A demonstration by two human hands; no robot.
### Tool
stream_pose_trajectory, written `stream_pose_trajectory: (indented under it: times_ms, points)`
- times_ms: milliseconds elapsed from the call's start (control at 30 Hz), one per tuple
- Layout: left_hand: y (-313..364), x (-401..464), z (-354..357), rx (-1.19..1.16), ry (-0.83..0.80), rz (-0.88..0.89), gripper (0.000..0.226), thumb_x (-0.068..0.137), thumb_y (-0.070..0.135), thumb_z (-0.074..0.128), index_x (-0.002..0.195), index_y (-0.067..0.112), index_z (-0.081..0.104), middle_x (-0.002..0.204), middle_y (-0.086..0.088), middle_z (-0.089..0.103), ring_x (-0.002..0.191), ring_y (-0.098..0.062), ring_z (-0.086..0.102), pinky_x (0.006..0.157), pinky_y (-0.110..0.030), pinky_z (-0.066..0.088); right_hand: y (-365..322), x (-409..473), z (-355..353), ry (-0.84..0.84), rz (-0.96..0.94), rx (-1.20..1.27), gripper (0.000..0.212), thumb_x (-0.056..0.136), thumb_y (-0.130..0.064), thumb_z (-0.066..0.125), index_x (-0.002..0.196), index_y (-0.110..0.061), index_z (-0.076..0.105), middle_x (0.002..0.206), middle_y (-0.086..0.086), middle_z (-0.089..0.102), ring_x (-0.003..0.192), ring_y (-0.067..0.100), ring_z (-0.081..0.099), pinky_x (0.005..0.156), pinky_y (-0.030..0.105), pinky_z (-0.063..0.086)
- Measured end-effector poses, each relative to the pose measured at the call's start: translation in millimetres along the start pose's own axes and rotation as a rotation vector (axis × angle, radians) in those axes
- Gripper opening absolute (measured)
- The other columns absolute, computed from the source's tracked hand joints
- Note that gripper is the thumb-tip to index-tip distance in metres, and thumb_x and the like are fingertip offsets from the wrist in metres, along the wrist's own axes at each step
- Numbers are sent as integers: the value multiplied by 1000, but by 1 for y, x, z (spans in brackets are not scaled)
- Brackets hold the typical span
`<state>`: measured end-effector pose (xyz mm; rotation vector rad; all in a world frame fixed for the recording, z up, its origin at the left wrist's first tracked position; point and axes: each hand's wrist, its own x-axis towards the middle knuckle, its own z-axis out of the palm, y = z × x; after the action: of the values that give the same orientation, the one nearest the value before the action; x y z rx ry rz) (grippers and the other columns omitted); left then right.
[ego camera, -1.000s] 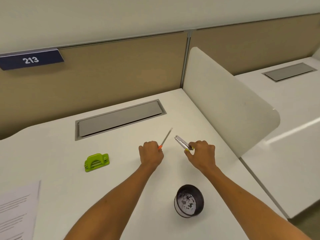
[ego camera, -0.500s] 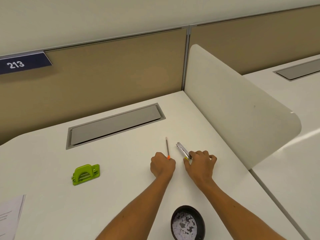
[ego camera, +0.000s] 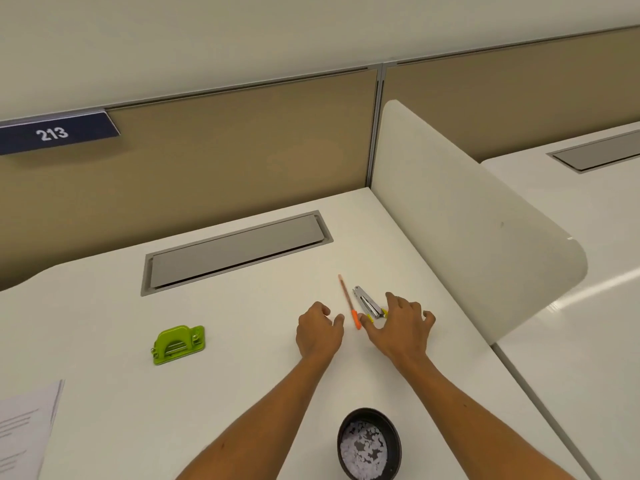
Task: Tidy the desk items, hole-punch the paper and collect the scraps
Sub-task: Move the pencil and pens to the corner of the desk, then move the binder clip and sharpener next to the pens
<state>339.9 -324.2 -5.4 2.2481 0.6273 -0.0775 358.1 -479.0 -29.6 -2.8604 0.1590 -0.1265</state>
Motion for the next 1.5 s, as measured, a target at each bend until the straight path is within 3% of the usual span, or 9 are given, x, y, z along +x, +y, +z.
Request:
stream_pose_trajectory:
  times_ms: [300,467,600,767,1000,1133,1233,1333,1500]
  points:
    - [-60,-31,-90,126,-29,267,29,87,29,67,112,16,58,96,1,63,82,-15,56,74,-33,51,-44,-20,-42,-22,-110,56,64,81,-62,56,126,-16,56,118,7,66,109,30,56,90,47,39]
    - [-110,-55,-150,90,-20,238,19,84,21,69,99,13,63,84,3,63,72,-22,62,72,-36,54,-99,-48,-53,-113,-220,148,53,82,-47,63,122,-13,58,116,6,68,111,29,58,88,44,47]
    - [-164,-76,-196,97,14,144,14,83,15,68,96,11,65,78,4,64,68,-18,59,74,-36,54,-155,-89,-50,-318,-320,284,34,81,-33,68,111,-16,64,99,-2,72,95,22,66,77,35,54]
    - [-226,-99,-238,191,-115,94,17,83,15,66,99,13,63,84,4,64,74,-17,57,79,-42,56,-209,-150,-32,-482,-461,281,27,80,-31,68,104,-20,67,93,-5,71,87,18,65,73,32,54]
    - [-283,-117,-269,480,-430,191,52,83,23,67,132,23,49,120,1,56,103,-20,56,85,-29,45,-236,-212,-10,-726,-728,181,43,71,-44,73,108,-24,66,100,-9,68,95,13,60,79,33,53]
    - [-307,-117,-271,529,-508,258,58,84,21,65,139,19,45,129,0,51,113,-20,55,90,-29,44,-236,-239,1,-745,-778,43,52,69,-53,72,114,-28,61,106,-12,64,99,12,54,80,31,47]
    - [-314,-114,-268,549,-511,297,55,82,26,66,134,16,51,124,-2,52,110,-22,55,88,-33,46,-234,-251,9,-752,-764,-11,53,67,-50,73,113,-28,60,106,-10,63,101,13,51,78,30,45]
    - [-316,-112,-264,544,-504,335,45,82,28,66,125,17,58,116,-3,54,106,-24,57,80,-32,44,-235,-259,14,-730,-739,-19,42,69,-46,70,107,-27,63,102,-9,65,100,14,51,75,31,46]
    - [-317,-110,-262,528,-511,391,44,86,24,64,130,23,58,117,-1,56,106,-21,58,79,-31,41,-235,-268,17,-655,-714,40,24,79,-44,64,96,-29,70,91,-11,69,95,13,51,68,30,47]
